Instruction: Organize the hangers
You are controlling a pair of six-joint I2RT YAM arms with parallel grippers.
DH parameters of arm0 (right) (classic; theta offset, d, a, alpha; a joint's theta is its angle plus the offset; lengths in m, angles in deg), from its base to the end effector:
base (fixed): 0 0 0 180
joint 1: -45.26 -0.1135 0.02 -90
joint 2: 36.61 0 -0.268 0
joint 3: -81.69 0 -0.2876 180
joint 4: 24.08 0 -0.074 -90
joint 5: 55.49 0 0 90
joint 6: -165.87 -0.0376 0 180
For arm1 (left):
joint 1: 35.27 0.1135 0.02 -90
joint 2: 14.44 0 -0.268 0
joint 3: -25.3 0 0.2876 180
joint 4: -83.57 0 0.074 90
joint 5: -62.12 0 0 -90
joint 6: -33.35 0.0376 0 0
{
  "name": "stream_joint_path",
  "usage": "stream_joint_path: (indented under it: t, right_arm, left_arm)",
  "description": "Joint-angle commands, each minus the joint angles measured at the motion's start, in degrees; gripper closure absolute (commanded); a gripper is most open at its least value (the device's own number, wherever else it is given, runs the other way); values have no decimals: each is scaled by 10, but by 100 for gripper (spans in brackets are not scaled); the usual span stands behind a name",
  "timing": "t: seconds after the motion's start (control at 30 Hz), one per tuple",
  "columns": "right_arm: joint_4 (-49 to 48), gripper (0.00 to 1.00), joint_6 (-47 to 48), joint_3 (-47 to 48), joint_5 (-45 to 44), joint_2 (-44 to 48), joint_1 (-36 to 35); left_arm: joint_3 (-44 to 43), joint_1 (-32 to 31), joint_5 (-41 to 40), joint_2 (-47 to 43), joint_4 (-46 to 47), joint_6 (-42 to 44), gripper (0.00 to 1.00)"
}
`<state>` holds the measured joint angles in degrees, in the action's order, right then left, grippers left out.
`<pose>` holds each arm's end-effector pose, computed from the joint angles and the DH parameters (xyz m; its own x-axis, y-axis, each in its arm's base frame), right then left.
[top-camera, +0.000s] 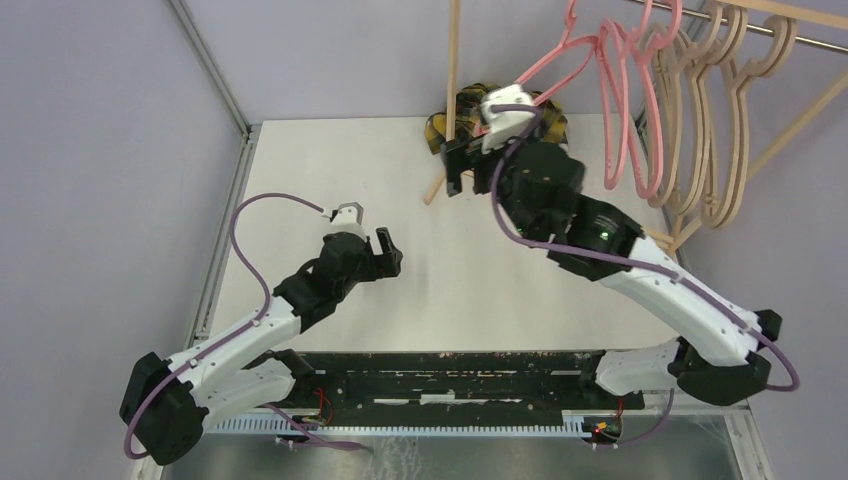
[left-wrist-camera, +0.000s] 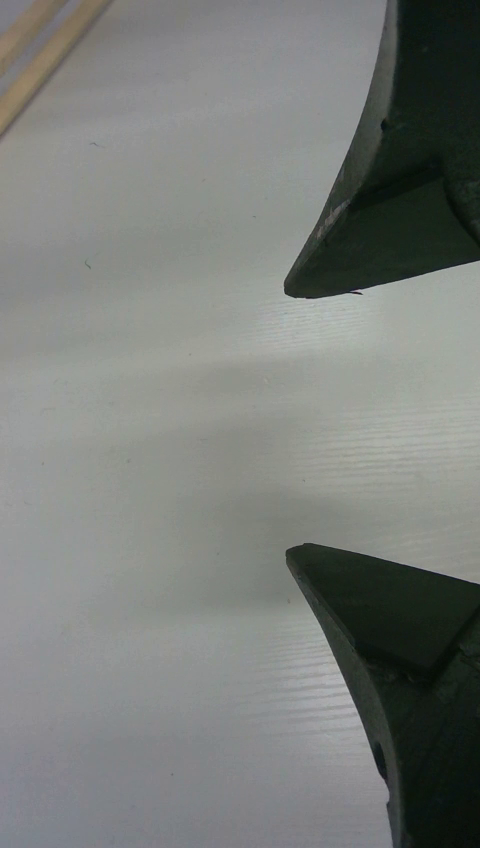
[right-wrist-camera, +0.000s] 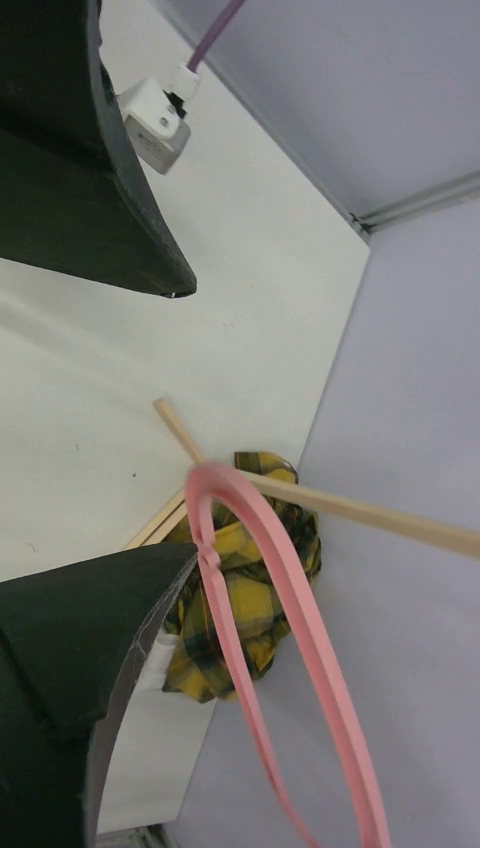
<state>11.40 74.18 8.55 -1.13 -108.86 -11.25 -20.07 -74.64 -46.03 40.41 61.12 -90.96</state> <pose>0.1725 0.2210 0.5305 -0.0189 0.0149 -0.9997 -0.3559 0.9343 0.0206 0.1949 -0.1448 0.2272 -0.5623 -0.2315 -0.7939 0.0986 0.9344 -0.3423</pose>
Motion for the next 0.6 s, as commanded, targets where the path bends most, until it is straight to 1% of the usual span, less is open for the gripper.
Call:
stream_joint_path:
  t: [0.0, 0.07, 0.17, 0.4, 0.47, 0.53, 0.57]
  right_arm:
    - [-10, 0, 22, 0, -9, -57, -46]
    - [-11, 0, -3, -28, 6, -72, -52]
    - [-9, 0, -32, -77, -1, -81, -54]
    - [-37, 0, -101, -249, -39, -43, -49]
    - [-33, 0, -127, -290, -30, -40, -33]
    - [-45, 0, -158, -333, 17, -35, 9]
    - [-62, 0, -169, -361, 42, -29, 46]
  left_arm:
    - [11, 3, -26, 2, 40, 35, 1]
    - [18, 4, -28, 1, 41, 33, 1]
    - [29, 5, -27, -3, 43, 27, 1]
    - [49, 6, -22, 5, 67, 23, 1]
    - [49, 6, -24, 13, 75, 23, 1]
    - [50, 6, -27, 21, 85, 27, 1]
    - [51, 6, -29, 24, 91, 29, 1]
